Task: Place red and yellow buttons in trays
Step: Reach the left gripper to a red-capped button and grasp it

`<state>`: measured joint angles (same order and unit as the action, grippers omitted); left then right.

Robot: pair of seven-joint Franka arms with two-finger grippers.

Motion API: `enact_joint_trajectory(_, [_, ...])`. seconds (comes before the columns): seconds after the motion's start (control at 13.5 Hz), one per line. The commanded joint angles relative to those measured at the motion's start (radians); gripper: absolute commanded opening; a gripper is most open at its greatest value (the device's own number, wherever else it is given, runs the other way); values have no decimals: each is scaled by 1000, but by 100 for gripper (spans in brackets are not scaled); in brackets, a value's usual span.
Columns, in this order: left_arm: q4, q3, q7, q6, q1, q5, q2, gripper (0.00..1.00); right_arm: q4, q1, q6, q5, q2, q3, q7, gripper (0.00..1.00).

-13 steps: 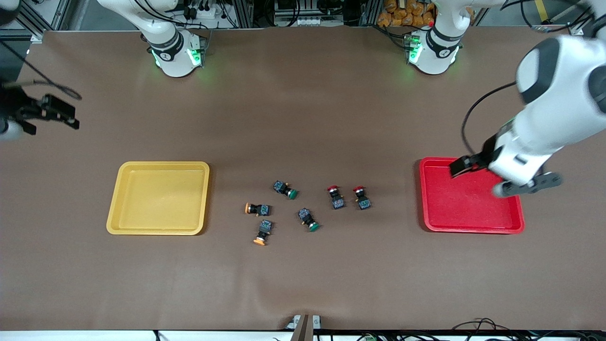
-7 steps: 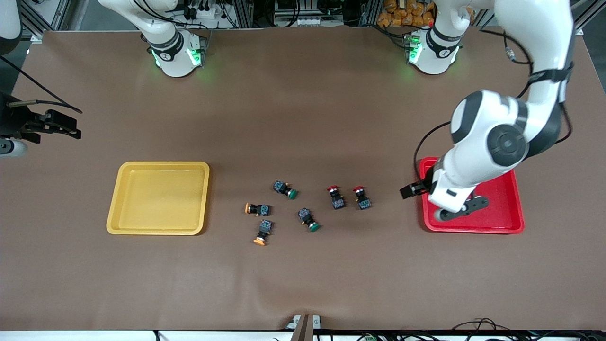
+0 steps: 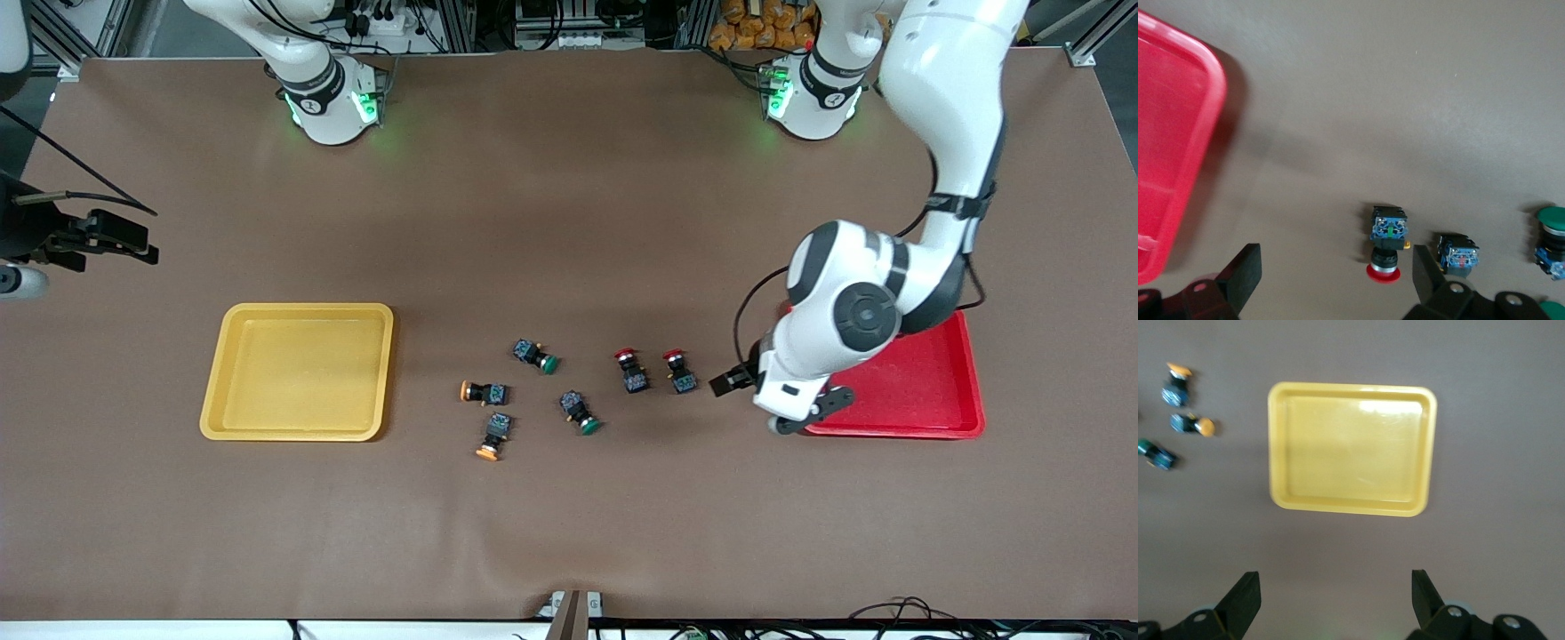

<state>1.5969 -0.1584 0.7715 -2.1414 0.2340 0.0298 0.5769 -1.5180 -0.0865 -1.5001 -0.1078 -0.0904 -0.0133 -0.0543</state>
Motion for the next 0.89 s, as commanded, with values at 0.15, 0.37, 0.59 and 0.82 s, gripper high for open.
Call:
enact_joint_trajectory(0.15, [-22,3,92,-110,51,4,89,100,27,-27,17,-70,-12,-13,145,100])
enact_joint_trajectory(0.37, [-22,14,121,-156,97,2,138,100,27,-30,8,-128,-14,-13,255,100])
enact_joint_trajectory(0.59, [-20,14,140,-158,113,-66,164,100,27,-36,5,-170,-19,-11,287,100])
enact_joint_trajectory(0.82, [-22,16,244,-173,136,-123,195,97,25,-19,-38,-203,-48,-13,367,100])
